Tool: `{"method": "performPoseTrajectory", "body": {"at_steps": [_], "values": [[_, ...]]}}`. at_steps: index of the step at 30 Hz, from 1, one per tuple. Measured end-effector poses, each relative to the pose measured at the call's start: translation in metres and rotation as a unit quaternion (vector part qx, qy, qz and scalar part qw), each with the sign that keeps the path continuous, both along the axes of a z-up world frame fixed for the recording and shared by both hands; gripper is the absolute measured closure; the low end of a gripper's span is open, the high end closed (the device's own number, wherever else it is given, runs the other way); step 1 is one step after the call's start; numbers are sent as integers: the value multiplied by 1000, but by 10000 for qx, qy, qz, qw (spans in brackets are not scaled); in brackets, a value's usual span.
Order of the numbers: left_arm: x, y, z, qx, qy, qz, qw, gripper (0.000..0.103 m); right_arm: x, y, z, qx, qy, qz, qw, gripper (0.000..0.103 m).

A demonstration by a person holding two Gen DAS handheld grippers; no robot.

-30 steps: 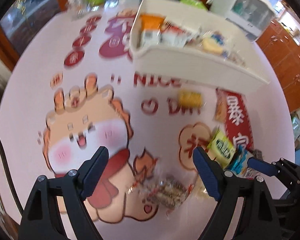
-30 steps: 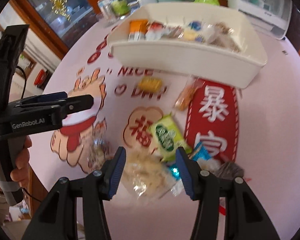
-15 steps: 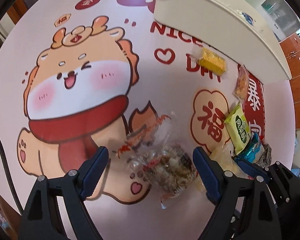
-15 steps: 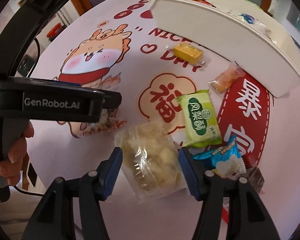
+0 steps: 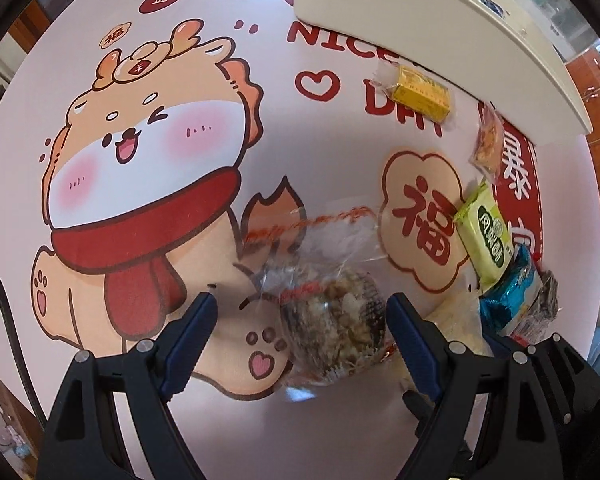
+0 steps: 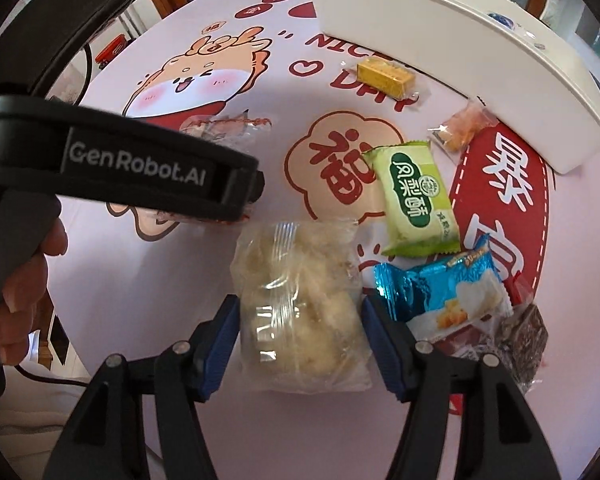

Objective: Organize snacks
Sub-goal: 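Grasp the clear nut-cluster bag with the left tool while the right tool grasps the clear bread bag, then carry both bags over the white tray and release them inside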

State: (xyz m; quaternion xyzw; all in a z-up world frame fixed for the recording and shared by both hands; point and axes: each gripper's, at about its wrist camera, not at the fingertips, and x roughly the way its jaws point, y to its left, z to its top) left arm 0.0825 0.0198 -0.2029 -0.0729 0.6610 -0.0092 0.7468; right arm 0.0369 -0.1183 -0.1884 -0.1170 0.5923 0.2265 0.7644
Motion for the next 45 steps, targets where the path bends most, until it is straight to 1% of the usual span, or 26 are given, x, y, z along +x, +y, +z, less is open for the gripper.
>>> {"method": "performPoseTrajectory", "body": {"at_steps": [3,5,6,8,9,10,15,19,20,23,24,28,29,32,33,35,39,43,45], "values": [[-4,-10,-5,331,-10,-197,9993,18,-3,-3,1,58,-10,-140,9999,42],[-8,-15,-6,486,-67,-332,9982,18,-3,-4,2,129,-1,-252,9996,46],[-10,-17,-5,534,-105,-388,9978,22,-4,-5,2,156,14,-294,9994,49],[-14,-21,-2,575,-248,-505,9968,36,-5,-7,3,232,47,-411,9989,51],[-14,-23,1,577,-342,-589,9960,46,-5,-8,3,263,59,-468,9985,52],[-15,-26,3,562,-376,-657,9955,53,-6,-8,3,278,62,-511,9983,54],[-21,-28,6,389,-509,-841,9944,55,-9,-11,5,304,121,-633,9975,55],[-29,-25,8,281,-526,-827,9948,55,-11,-7,7,332,158,-700,9969,56],[-29,-26,12,289,-588,-832,9944,55,-11,-7,9,358,150,-728,9966,56],[-27,-5,30,352,-792,-863,9925,55,-9,-8,20,457,64,-793,9958,56],[-26,-4,37,355,-861,-857,9920,55,-9,-9,24,478,22,-814,9955,56],[-18,2,64,301,-1085,-786,9905,55,3,-17,52,593,-269,-952,9933,56],[-10,9,74,284,-1150,-793,9898,55,9,-20,61,621,-353,-996,9925,56],[13,6,106,307,-1469,-865,9849,54,31,-29,91,634,-647,-1112,9897,56],[24,1,114,324,-1587,-895,9827,54,38,-32,99,624,-738,-1147,9887,56],[40,-1,140,376,-1902,-972,9762,54,57,-39,121,628,-943,-1262,9855,56],[69,-6,193,437,-2405,-1081,9636,54,101,-61,171,815,-1225,-1679,9748,56],[104,-13,235,524,-2733,-1167,9534,53,143,-79,225,1053,-1575,-1964,9621,56],[119,-16,251,580,-2849,-1183,9494,53,162,-82,242,1056,-1733,-2047,9576,56]]}}
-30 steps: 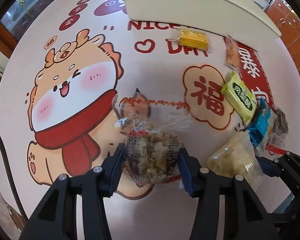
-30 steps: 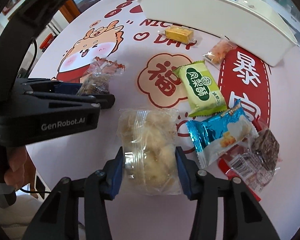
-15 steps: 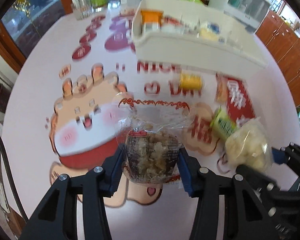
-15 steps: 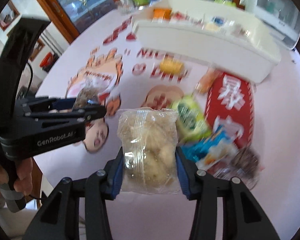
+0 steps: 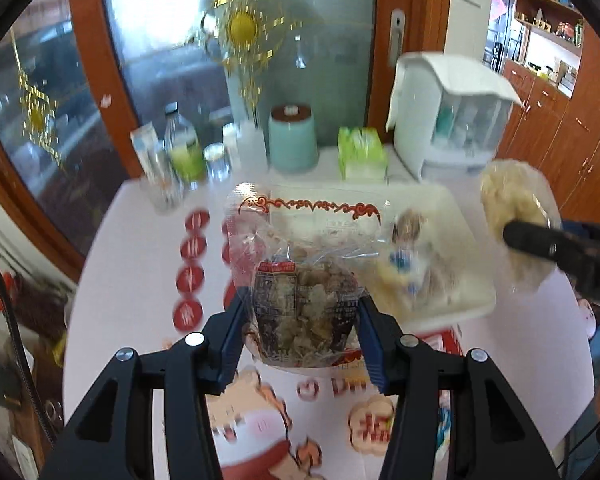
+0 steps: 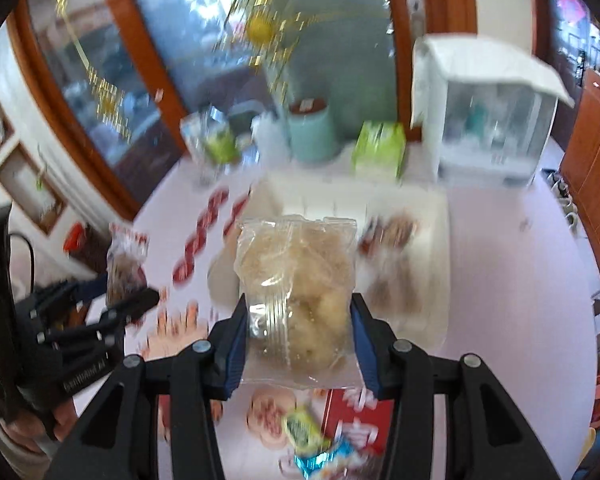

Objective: Organize snacks
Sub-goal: 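Carry both bags over the white tray and release them inside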

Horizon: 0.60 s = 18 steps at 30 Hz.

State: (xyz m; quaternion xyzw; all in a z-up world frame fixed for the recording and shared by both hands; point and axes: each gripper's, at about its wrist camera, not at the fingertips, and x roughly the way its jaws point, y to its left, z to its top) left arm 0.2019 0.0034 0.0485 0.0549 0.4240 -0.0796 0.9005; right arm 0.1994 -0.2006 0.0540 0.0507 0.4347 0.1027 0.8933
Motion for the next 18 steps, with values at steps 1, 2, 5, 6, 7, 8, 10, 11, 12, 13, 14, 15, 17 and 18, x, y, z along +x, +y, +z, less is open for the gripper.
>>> {"method": "performPoseTrajectory", "body": {"at_steps": [1,2,5,6,7,8,10,11,12,13,14,15,17,18], "values": [[8,-2,6,45,-67,-12,10000,53,11,-1,10,-6,-95,-70,9999,56],[15,-4,11,101,-121,-7,9999,53,20,-3,17,-2,-146,-112,9998,56],[39,-13,17,244,-188,-10,9995,53,48,-6,28,114,-177,-240,9995,56],[47,-15,17,245,-159,-8,9996,53,57,-7,29,144,-178,-284,9993,56],[53,-18,15,217,-129,-22,9997,53,63,-7,28,157,-180,-322,9992,56],[62,-20,13,203,-106,-22,9997,53,72,-7,27,147,-172,-353,9991,56],[70,-23,5,242,-71,-3,9997,53,88,-5,21,144,-126,-400,9990,56],[77,-25,0,271,-36,17,9996,53,96,-4,17,142,-78,-418,9990,56],[81,-26,-7,282,6,39,9996,53,100,-3,13,140,-41,-437,9989,56],[86,-27,-12,285,58,51,9996,52,105,-1,8,136,6,-452,9989,56],[90,-28,-17,287,114,62,9995,51,114,1,2,102,64,-445,9989,56],[95,-29,-23,296,150,98,9994,49,118,3,-2,63,101,-456,9989,55],[102,-30,-32,338,151,117,9992,38,128,7,-11,9,121,-481,9988,55],[103,-30,-35,351,129,123,9992,27,129,7,-14,7,117,-479,9988,55]]}}
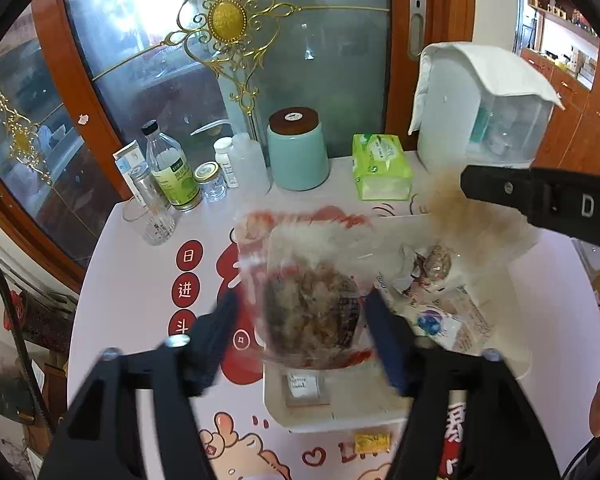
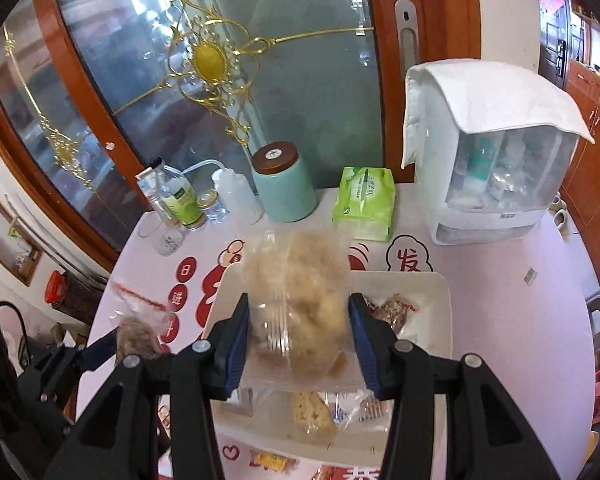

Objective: Organize snacks
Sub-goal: 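Carry both bags over the white tray and release them inside, then move both open tools back down to the remaining snacks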

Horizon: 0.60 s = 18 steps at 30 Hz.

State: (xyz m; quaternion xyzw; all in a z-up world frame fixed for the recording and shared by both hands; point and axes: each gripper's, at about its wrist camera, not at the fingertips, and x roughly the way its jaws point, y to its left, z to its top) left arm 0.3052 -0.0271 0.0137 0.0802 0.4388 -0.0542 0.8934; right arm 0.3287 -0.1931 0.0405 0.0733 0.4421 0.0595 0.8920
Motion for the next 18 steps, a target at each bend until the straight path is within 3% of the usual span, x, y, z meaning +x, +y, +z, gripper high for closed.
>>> {"method": "performPoseTrajectory", "body": {"at_steps": [1,2,7,18], "values": [[1,0,-3,16,-32,1,10000,20,3,1,-3,-3,5,-14,10000,55],[2,0,-5,32,-54,7,10000,19,4,1,-6,3,27,-38,10000,54],[2,3,-12,8,11,18,10000,16,1,-3,-18,163,158,-20,9997,49],[-11,12,-18,-166,132,122,9997,16,-32,-2,-30,-61,265,197,9994,48]]}}
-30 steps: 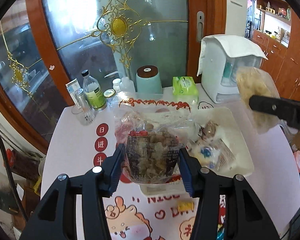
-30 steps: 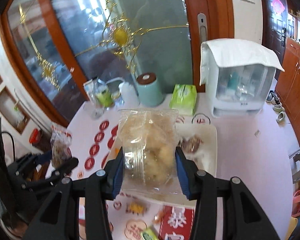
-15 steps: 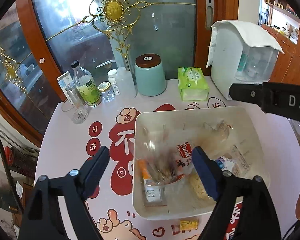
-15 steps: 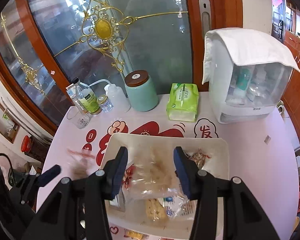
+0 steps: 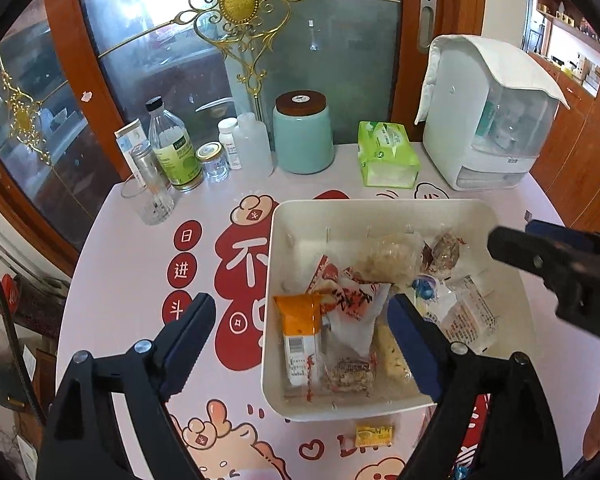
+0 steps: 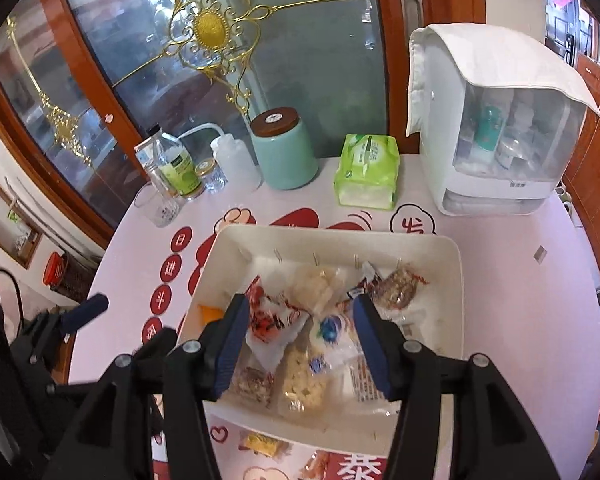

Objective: Organize snacks
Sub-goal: 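Move both open tools back down to the remaining snacks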

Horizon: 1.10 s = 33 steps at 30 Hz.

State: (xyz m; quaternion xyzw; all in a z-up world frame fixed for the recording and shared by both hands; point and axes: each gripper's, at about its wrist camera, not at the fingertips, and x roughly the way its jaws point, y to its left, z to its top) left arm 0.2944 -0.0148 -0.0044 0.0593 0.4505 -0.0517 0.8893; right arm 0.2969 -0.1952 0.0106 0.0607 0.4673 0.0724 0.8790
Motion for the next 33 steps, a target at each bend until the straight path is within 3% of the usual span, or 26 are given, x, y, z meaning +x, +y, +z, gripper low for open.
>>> {"method": "performPoseTrajectory", "body": {"at_steps": [12,24,29,33], "values": [[-44,0,-4,-245,46,-214,9995,16,-65,-1,-5,-229,-64,239,9994,48],[-104,-18,-21,-421,165,-749,9962,16,-148,-23,-32,-486,129,84,9987,48],[-127,-31,-43,-390,377,-1069,9928,13,-184,-38,-58,-686,376,-88,9969,48],[-145,-45,-77,-222,734,-1350,9879,13,-205,-54,-87,-678,724,-353,9944,48]]}}
